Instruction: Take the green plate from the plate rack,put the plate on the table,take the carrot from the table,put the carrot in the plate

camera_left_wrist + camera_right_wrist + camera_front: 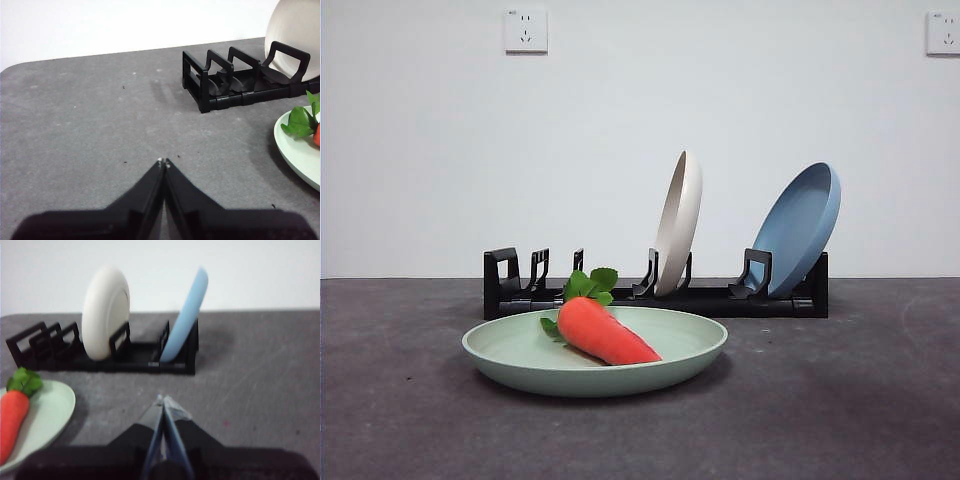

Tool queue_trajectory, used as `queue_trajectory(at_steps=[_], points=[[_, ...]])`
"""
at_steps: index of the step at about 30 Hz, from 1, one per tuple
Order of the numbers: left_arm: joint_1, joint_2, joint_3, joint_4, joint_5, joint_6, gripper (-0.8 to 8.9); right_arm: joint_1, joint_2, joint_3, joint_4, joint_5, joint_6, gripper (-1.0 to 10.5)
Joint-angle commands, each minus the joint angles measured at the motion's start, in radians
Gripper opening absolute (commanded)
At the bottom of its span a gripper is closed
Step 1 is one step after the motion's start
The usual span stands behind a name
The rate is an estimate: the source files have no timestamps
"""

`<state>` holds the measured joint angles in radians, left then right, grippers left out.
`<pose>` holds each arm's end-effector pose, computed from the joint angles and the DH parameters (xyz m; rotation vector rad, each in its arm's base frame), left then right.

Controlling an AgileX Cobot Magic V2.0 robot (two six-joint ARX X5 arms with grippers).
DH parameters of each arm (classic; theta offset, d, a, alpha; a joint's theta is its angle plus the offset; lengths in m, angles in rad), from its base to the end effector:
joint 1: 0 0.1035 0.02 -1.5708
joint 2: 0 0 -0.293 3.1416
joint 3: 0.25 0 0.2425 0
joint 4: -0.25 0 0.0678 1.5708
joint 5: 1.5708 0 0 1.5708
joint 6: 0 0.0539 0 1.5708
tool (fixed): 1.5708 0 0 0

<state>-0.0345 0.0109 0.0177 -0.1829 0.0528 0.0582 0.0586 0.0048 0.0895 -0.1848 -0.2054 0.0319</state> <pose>0.0812 -0.0056 0.1470 0.0564 0.1736 -0.0922 0.0752 0.0154 0.1725 0.0391 0.1043 0.2622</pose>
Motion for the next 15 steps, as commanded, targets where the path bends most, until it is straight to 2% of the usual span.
queue_trajectory(at_steps=[1,13,15], points=[[0.003,-0.002,-0.011,0.001,0.002,-0.01,-0.03,0.0,-0.003,-0.025,0.016,0.005,0.023,0.0],[0.003,-0.002,-0.011,0.001,0.002,-0.01,-0.03,0.001,-0.003,-0.042,-0.083,0.005,0.02,0.0],[0.003,-0.002,-0.011,0.001,0.002,-0.01,-0.03,0.001,-0.003,-0.042,-0.113,-0.002,0.055,0.0]])
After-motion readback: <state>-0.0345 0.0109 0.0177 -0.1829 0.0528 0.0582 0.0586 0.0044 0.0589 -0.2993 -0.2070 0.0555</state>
